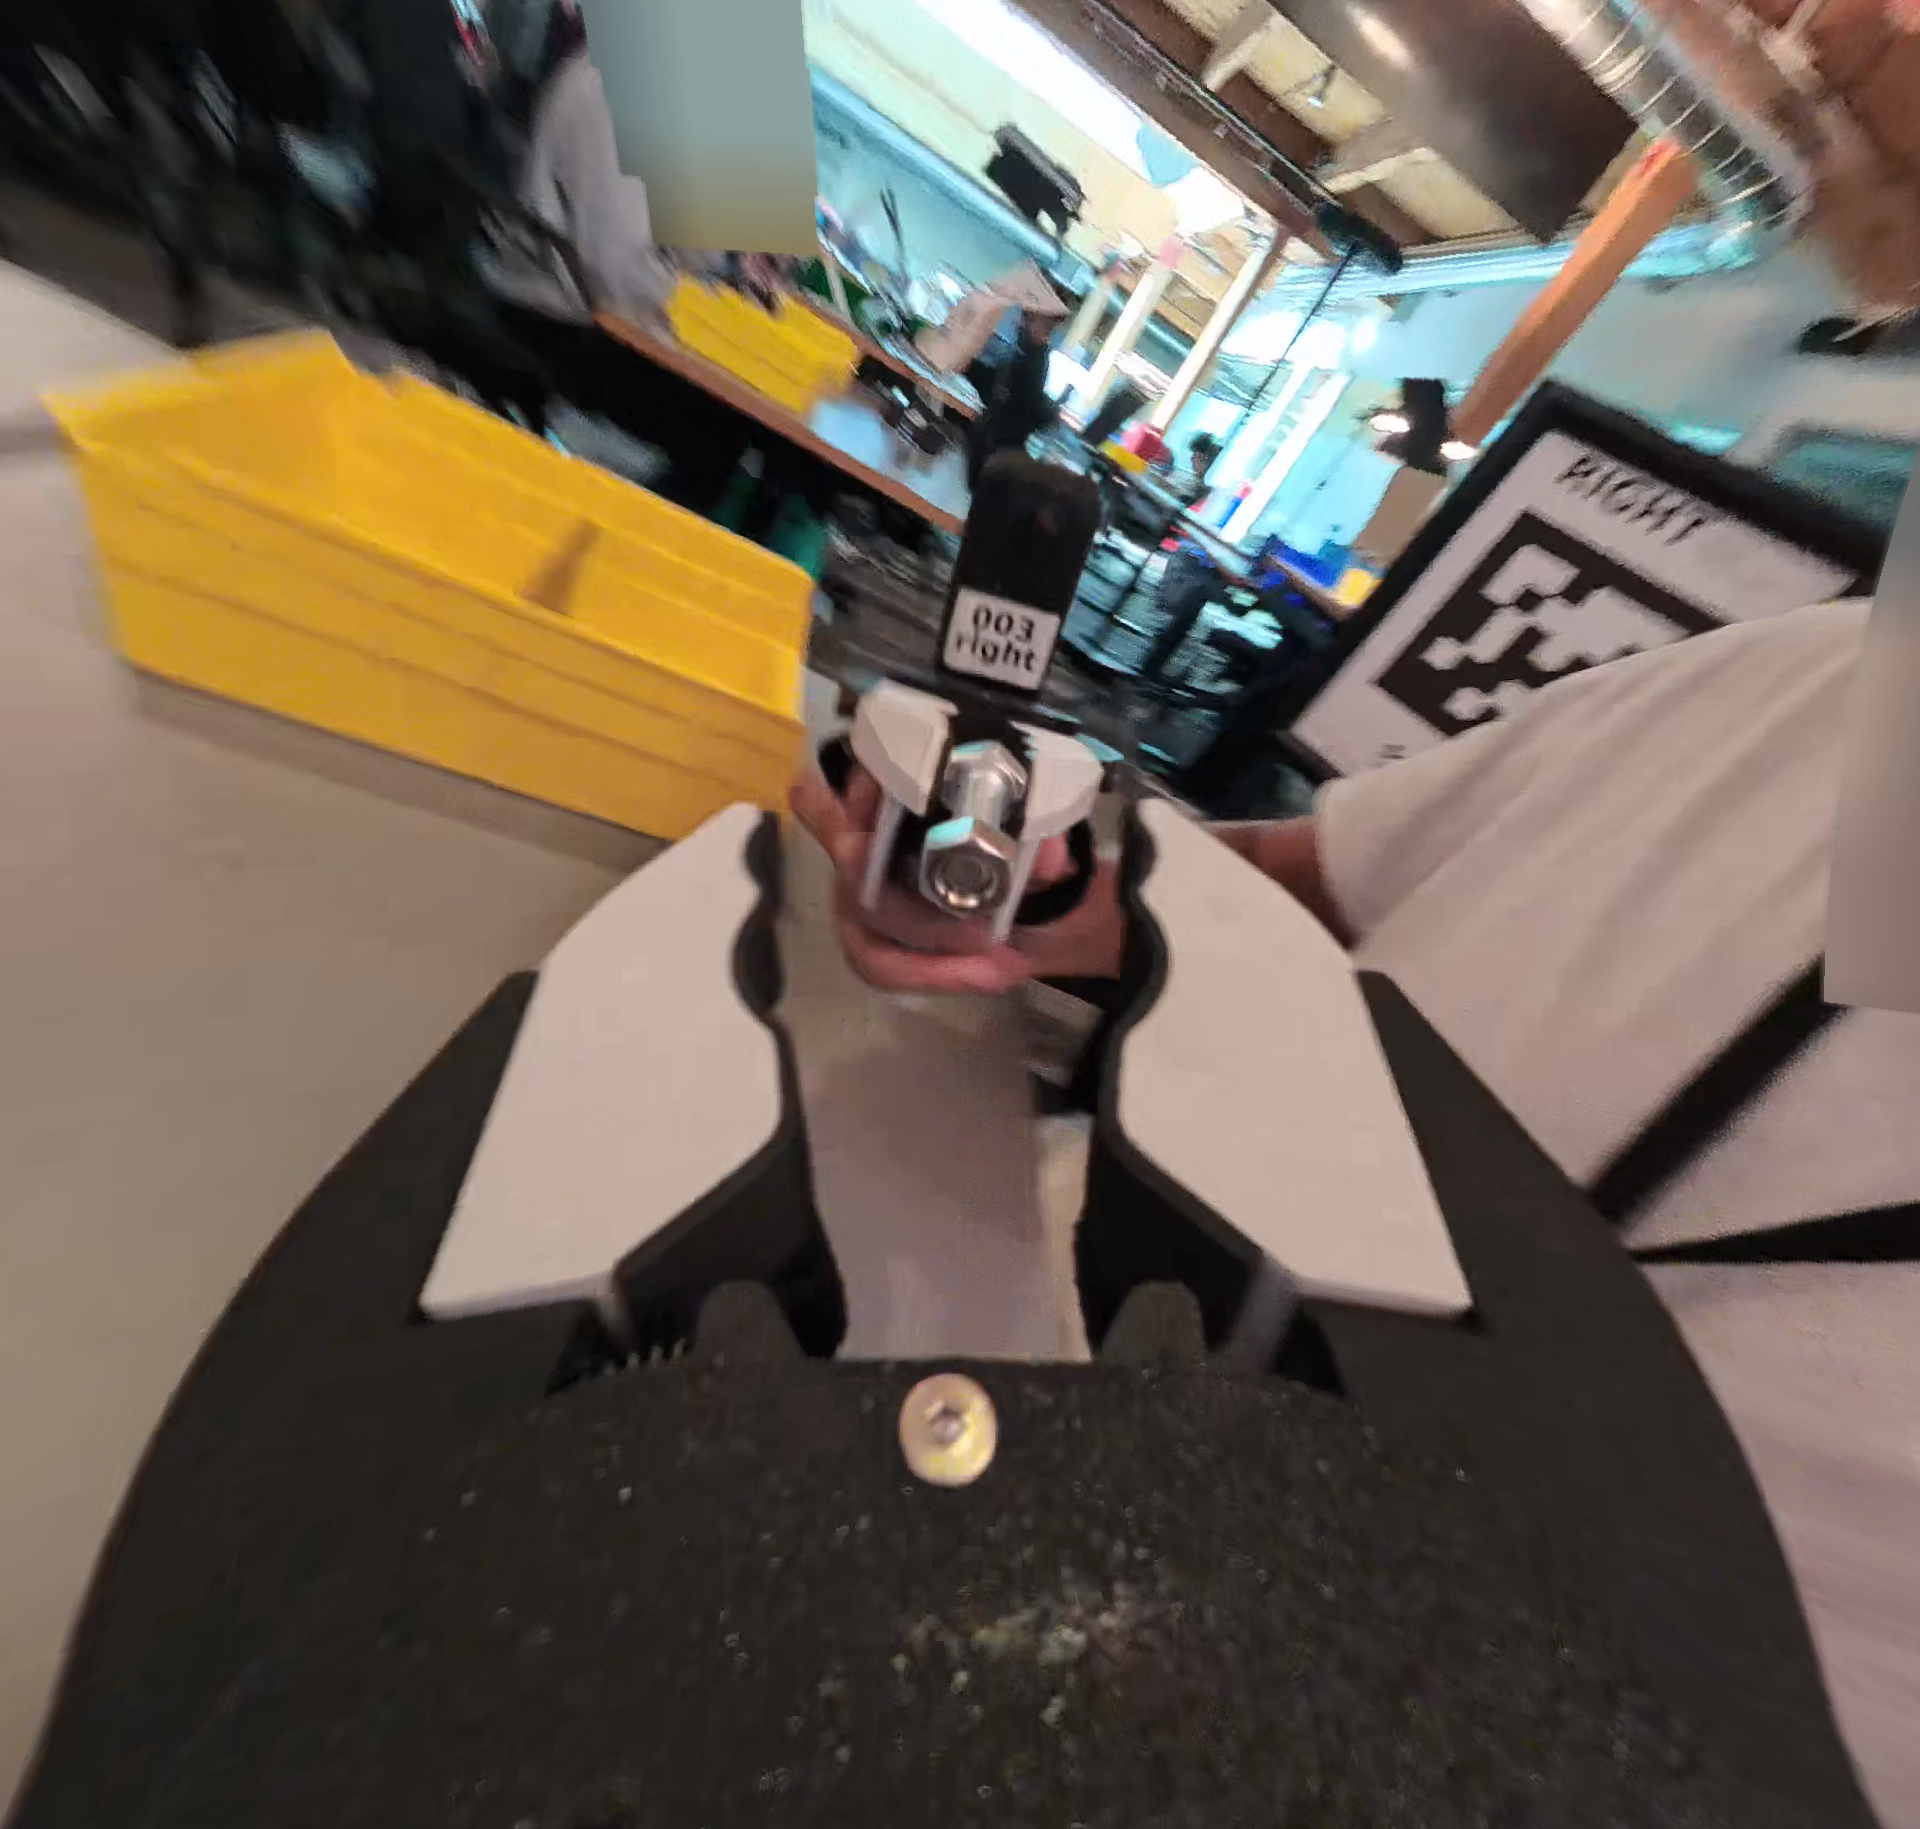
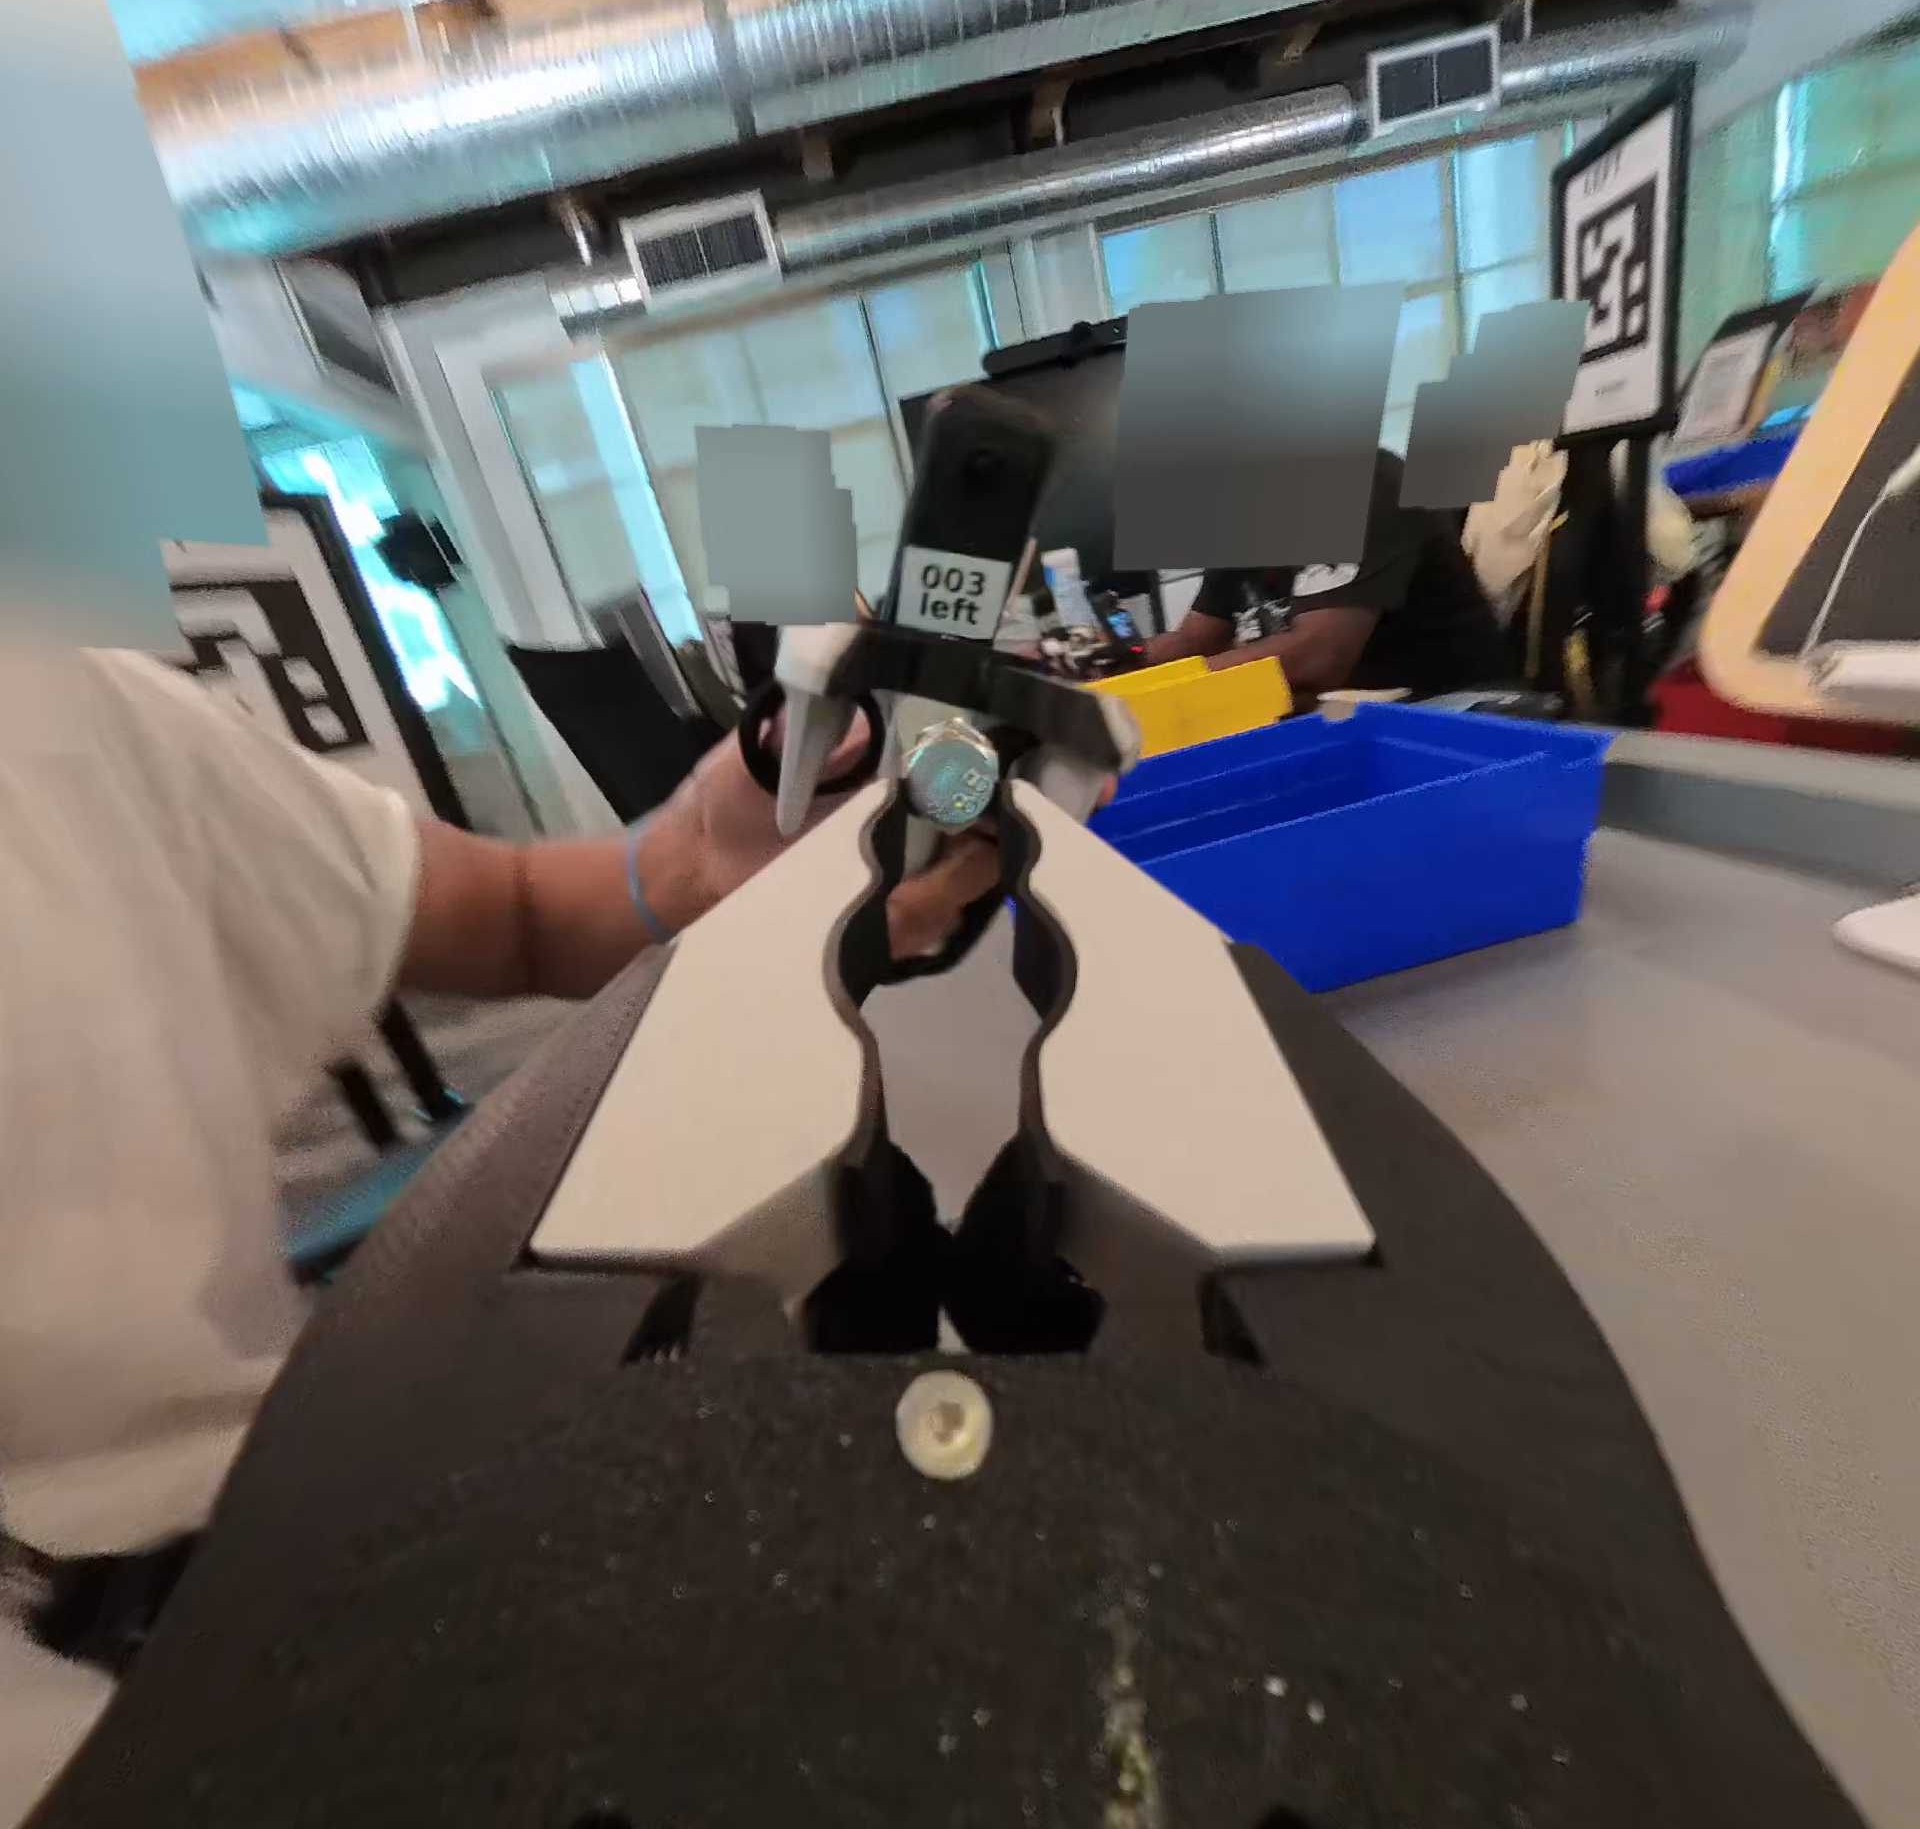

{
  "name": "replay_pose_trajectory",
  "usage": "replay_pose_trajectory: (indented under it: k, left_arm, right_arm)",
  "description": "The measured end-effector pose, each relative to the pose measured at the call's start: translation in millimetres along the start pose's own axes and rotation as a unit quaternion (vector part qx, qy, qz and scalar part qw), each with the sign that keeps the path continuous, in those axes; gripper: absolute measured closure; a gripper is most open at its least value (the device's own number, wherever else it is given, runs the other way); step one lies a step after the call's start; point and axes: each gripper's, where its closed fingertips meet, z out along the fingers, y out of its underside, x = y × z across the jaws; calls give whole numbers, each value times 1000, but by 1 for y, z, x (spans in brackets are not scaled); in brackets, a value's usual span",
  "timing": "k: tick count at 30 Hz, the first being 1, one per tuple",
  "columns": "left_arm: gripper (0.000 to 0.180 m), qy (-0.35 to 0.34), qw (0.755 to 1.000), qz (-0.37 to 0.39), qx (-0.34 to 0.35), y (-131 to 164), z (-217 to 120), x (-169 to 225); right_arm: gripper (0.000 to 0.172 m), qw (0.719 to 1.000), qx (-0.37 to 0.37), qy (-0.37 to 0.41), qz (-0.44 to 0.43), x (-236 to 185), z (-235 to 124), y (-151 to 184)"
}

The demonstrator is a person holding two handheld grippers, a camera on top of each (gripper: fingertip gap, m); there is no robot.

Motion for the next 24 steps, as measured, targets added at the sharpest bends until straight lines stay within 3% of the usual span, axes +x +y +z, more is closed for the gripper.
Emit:
replay_pose_trajectory:
  k: [2,4,9,11,17,24]
  left_arm:
    - [111,-30,994,101,20,-7,-2,-1]
    - [111,-50,976,209,-24,2,-2,-1]
    - [124,-146,860,469,-139,16,-8,-18]
    - [125,-137,833,512,-161,22,-5,-15]
    - [142,-118,810,540,-193,31,-2,-15]
    - [163,-128,747,613,-223,32,-6,-17]
  right_arm:
    - [155,995,20,-14,95,7,-1,1]
    - [155,982,30,-29,183,15,-2,5]
    - [155,941,33,-75,327,20,0,17]
    - [155,930,33,-88,356,19,1,20]
    - [155,895,34,-142,421,8,4,20]
    - [155,862,22,-162,481,7,5,26]
